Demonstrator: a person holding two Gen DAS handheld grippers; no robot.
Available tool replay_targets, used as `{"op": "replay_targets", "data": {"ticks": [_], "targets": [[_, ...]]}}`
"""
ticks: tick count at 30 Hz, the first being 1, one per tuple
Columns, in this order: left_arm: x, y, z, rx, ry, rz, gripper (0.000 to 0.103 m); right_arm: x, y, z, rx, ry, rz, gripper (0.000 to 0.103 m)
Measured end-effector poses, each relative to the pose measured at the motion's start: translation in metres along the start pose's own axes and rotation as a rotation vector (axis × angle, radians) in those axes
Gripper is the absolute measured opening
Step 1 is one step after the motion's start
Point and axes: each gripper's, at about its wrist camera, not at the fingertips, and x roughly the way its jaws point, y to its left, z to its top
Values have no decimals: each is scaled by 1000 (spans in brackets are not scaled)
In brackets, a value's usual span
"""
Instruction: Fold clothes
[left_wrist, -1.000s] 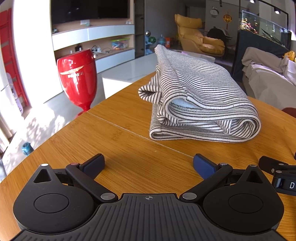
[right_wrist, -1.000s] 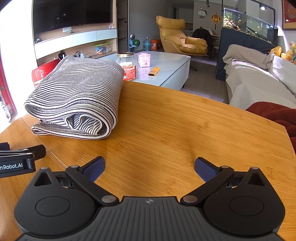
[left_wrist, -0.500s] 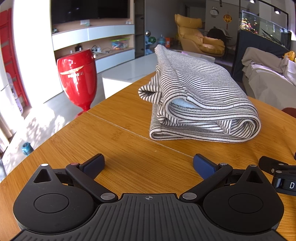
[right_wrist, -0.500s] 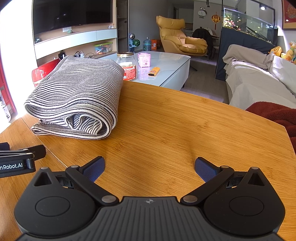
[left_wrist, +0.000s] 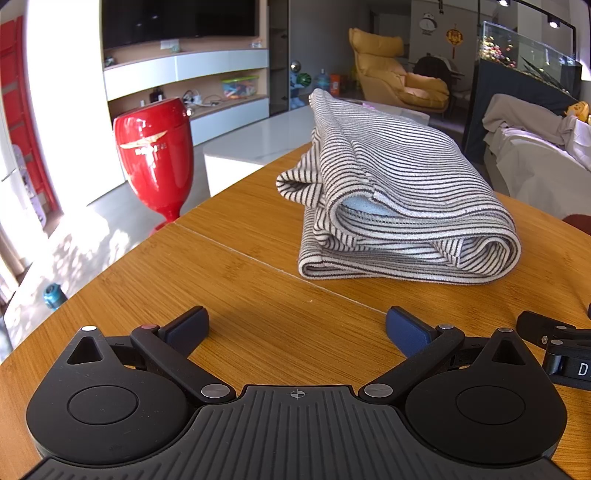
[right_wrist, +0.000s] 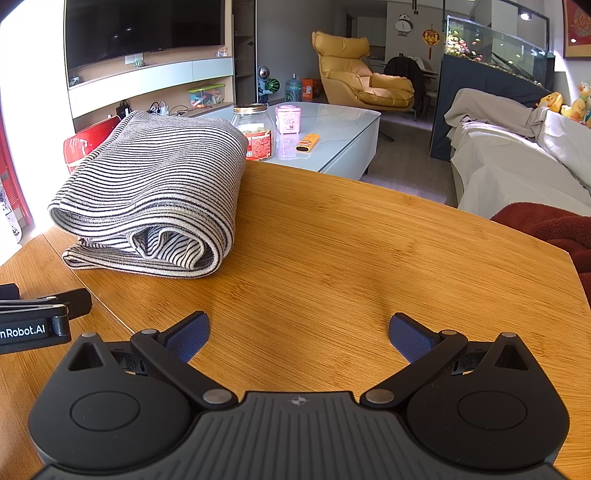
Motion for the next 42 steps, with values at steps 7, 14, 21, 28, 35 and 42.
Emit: {"op": "replay_targets", "data": {"ticks": [7,14,21,28,35,42], "targets": [[0,0,0,-1,0,-1,103,0,0,0,2,0,-3,103],[0,0,0,-1,0,-1,103,0,0,0,3,0,-4,103],[-1,0,1,4,0,-8,103,0,0,1,3,0,-4,103],[-2,1,1,12,1,-21,103,-1,0,0,4,0,-6,103],[-9,2,-1,28,46,-46,103,-1,0,0,4,0,-6,103],[-9,7,-2,3,38,-38,103,-1,-1,0,6,0,-8,103]]}}
